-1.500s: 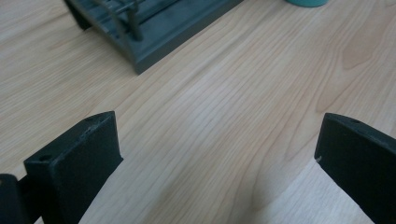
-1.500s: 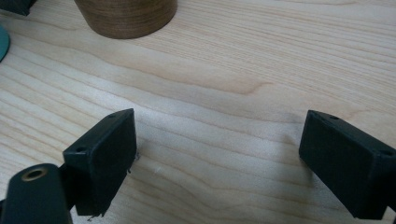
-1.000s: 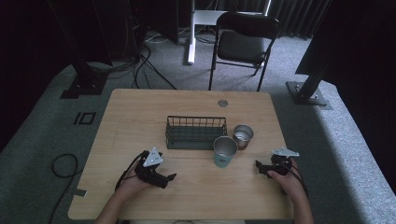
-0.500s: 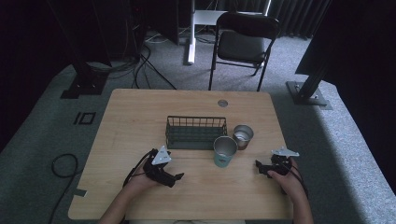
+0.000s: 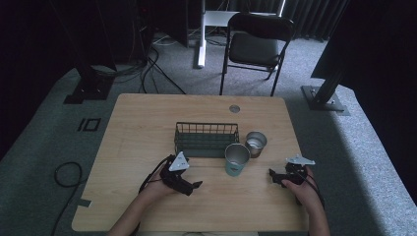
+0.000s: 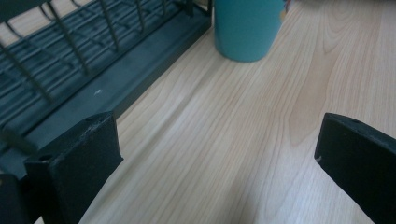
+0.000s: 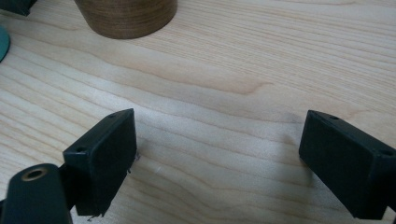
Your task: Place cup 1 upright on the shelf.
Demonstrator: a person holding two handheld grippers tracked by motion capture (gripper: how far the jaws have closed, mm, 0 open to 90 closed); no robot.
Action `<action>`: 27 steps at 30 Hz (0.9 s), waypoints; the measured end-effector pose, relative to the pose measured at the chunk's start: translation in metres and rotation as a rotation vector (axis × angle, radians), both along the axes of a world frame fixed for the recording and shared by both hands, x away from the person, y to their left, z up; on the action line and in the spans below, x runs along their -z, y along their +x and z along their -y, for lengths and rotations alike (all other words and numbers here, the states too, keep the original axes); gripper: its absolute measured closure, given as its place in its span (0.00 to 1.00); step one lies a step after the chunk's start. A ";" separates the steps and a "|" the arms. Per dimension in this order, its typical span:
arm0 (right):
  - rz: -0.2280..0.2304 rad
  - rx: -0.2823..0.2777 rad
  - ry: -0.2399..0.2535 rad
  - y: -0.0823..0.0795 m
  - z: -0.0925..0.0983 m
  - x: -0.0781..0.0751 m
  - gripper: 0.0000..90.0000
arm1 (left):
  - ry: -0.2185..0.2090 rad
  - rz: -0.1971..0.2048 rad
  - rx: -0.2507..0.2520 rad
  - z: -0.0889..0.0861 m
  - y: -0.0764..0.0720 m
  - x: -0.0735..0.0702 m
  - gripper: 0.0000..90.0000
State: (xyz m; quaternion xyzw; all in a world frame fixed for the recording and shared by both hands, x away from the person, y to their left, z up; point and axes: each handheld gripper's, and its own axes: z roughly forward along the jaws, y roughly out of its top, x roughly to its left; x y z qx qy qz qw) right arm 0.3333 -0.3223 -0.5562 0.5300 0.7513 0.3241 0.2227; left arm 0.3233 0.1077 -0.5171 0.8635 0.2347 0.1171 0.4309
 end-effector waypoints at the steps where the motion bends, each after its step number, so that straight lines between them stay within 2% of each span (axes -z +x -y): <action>1: 0.000 0.000 -0.001 0.000 0.000 0.000 0.12 | -0.005 0.002 0.000 0.002 0.001 0.000 0.01; 13: 0.000 -0.001 -0.001 0.000 0.000 0.000 0.12 | -0.016 0.008 0.039 0.028 0.008 0.001 0.01; 27: 0.000 0.000 0.000 0.000 0.000 0.000 0.12 | -0.017 0.006 0.077 0.049 0.018 0.000 0.01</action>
